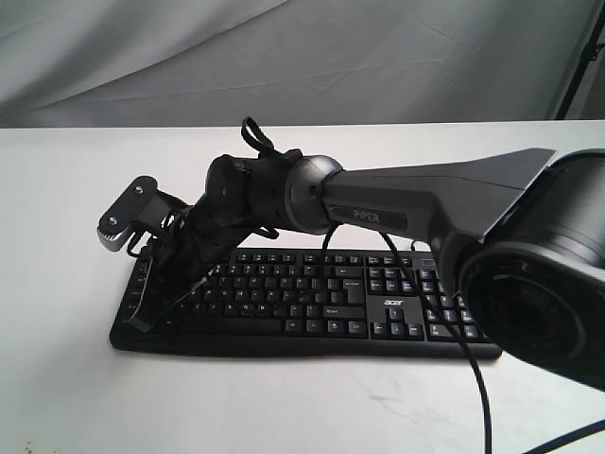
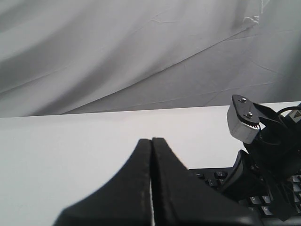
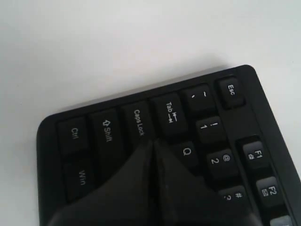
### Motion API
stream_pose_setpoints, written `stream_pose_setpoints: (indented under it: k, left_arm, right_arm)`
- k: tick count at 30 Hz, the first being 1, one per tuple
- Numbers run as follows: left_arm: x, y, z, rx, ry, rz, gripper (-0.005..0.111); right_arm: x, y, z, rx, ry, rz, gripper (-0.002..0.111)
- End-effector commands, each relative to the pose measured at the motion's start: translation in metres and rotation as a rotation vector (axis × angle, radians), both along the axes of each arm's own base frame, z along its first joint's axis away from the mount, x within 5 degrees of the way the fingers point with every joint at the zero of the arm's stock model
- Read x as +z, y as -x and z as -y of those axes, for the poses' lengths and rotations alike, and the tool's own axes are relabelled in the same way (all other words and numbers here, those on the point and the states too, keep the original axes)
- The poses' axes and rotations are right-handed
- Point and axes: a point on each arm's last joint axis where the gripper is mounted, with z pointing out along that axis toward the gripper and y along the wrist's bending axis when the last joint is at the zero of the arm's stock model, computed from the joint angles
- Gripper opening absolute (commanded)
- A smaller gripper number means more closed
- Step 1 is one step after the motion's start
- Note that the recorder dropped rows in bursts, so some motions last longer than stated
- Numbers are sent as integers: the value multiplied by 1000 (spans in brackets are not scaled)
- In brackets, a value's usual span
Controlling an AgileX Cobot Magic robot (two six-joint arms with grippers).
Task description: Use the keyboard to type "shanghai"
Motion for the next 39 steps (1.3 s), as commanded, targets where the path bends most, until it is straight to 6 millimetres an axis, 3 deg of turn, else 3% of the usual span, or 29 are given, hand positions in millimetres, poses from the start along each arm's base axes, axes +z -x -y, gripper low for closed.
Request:
stream_pose_setpoints:
  k: [1, 7, 17, 28, 39]
  left_arm:
    - [0, 0, 0, -6, 2, 7, 0]
    - [0, 0, 0, -6, 2, 7, 0]
    - [0, 0, 0, -6, 2, 7, 0]
    - [0, 0, 0, -6, 2, 7, 0]
    - [0, 0, 0, -6, 2, 7, 0]
  right_arm:
    - [3, -1, -2, -2, -17, 5, 0]
    - [-3, 2, -1, 8, 4, -22, 0]
    - [39, -4, 16, -4, 73, 32, 0]
    - [29, 3, 82, -163, 96, 1, 0]
    - [16, 11, 90, -185, 103, -30, 0]
